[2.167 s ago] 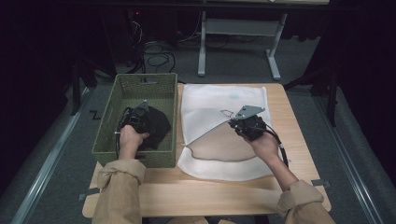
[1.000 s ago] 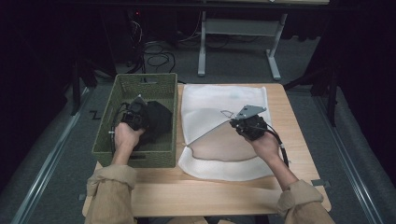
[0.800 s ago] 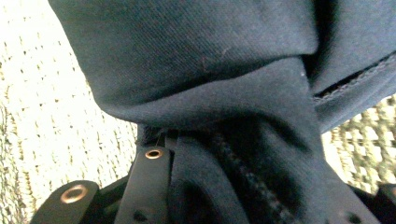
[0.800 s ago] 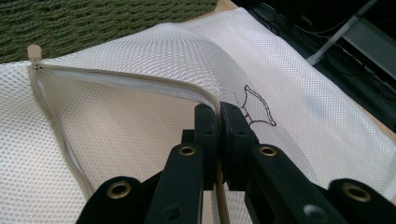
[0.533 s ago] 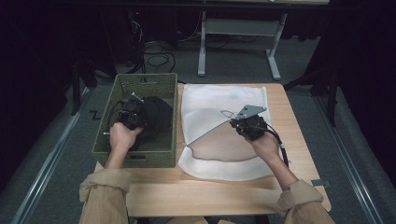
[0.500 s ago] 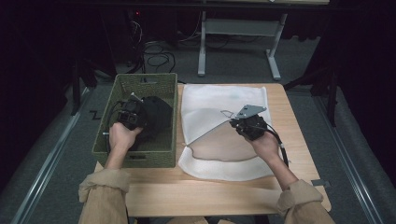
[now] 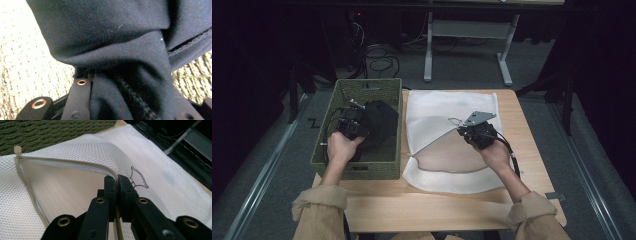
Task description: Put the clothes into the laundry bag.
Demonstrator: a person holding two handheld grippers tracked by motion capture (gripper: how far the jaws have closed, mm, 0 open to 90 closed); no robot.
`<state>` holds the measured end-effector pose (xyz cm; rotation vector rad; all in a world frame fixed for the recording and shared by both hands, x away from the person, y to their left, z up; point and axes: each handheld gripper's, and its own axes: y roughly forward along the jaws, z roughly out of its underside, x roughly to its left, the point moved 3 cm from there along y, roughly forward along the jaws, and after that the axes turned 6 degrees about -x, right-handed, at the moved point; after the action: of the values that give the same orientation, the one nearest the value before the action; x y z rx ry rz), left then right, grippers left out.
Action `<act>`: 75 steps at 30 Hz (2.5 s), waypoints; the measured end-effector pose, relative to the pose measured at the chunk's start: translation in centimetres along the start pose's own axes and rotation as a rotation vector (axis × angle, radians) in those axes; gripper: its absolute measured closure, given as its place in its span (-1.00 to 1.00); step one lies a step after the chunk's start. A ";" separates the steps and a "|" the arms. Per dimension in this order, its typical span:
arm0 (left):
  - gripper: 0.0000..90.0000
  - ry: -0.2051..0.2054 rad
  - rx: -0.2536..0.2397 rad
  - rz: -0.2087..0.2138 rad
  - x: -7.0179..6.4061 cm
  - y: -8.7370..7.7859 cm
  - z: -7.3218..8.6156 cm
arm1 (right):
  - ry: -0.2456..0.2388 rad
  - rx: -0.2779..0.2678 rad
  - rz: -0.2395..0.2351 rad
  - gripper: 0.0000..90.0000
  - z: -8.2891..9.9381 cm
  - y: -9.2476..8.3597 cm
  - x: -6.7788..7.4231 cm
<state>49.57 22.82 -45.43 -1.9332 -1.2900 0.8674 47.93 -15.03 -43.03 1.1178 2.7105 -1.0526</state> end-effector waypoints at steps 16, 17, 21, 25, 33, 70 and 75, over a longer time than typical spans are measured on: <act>0.42 0.030 -0.051 0.051 -1.0 -2.4 0.4 | 0.008 0.018 0.011 0.93 -0.2 0.7 -0.1; 0.42 0.032 -0.057 0.053 -1.2 -2.5 0.4 | 0.008 0.018 0.011 0.93 -0.2 0.7 -0.1; 0.43 0.040 -0.073 0.068 -1.4 -3.0 0.5 | 0.009 0.017 0.011 0.93 -0.3 0.8 -0.1; 0.43 0.047 -0.079 0.068 -1.4 -3.4 0.7 | 0.015 0.021 0.014 0.93 -0.3 0.8 -0.3; 0.43 0.072 -0.090 0.077 -2.0 -4.5 0.9 | 0.019 0.021 0.014 0.93 -0.3 1.0 -0.3; 0.44 0.221 -0.111 0.125 -6.0 -7.5 1.6 | 0.048 0.041 0.036 0.93 -0.2 1.6 -1.2; 0.44 0.247 -0.121 0.145 -6.9 -7.9 1.7 | 0.055 0.043 0.035 0.93 -0.2 1.8 -1.3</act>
<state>42.17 19.01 -38.88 -2.1731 -1.0889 0.6059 50.07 -14.83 -43.58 1.2137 2.7114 -1.0957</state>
